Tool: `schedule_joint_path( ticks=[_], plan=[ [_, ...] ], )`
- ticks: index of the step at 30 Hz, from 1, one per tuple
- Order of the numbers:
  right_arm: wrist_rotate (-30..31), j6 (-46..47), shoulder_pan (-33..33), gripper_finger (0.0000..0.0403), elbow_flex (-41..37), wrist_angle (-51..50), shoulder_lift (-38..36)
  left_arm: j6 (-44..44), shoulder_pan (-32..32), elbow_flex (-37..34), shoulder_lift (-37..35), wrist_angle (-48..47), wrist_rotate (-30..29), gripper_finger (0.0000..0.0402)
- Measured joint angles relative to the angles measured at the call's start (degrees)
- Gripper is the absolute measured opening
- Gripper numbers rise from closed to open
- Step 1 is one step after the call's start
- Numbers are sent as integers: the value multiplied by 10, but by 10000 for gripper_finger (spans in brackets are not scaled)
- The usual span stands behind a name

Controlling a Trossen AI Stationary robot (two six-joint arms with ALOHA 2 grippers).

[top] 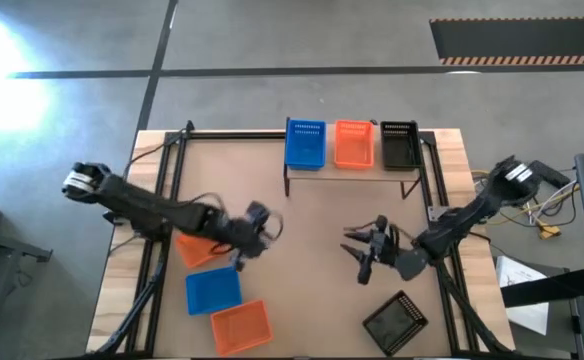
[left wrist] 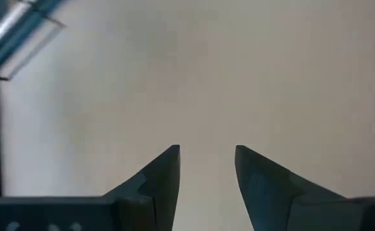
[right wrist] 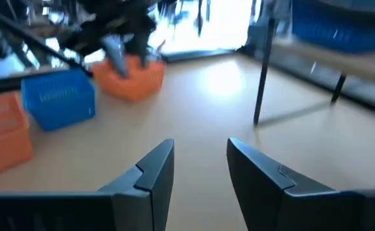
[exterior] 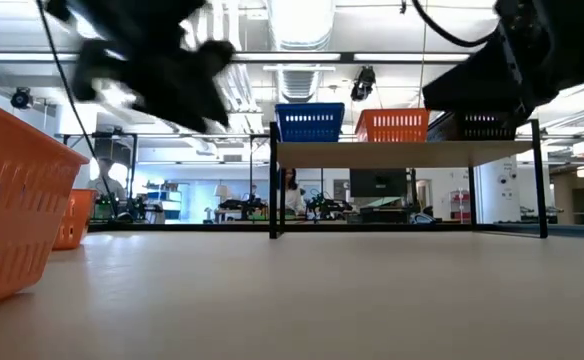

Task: Stack baskets on shelf by color
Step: Stack the bottom orange bin on top of the other orange bin on the shelf

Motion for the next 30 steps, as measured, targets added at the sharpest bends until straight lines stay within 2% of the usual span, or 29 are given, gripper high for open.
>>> schedule_joint_path(
  ticks=[3, 7, 12, 15, 22, 30],
  plan=[
    [44, -75, 18, 137, -4, 163, 74, -47, -88, 15, -23, -98, -30, 134],
    [51, -127, 37, 137, 13, 300, 153, -163, -201, 43, -36, -177, -37, 134],
    [51, -121, 68, 137, 69, 325, 212, -298, -328, 85, -21, -208, -55, 134],
    [51, -143, 87, 137, 114, 325, 242, -348, -384, 110, 1, -212, -66, 134],
    [52, -281, 107, 137, 206, 325, 293, -411, -451, 155, 98, -245, -70, 134],
    [52, -347, 107, 137, 252, 316, 291, -394, -452, 187, 186, -261, -55, 134]
  ],
)
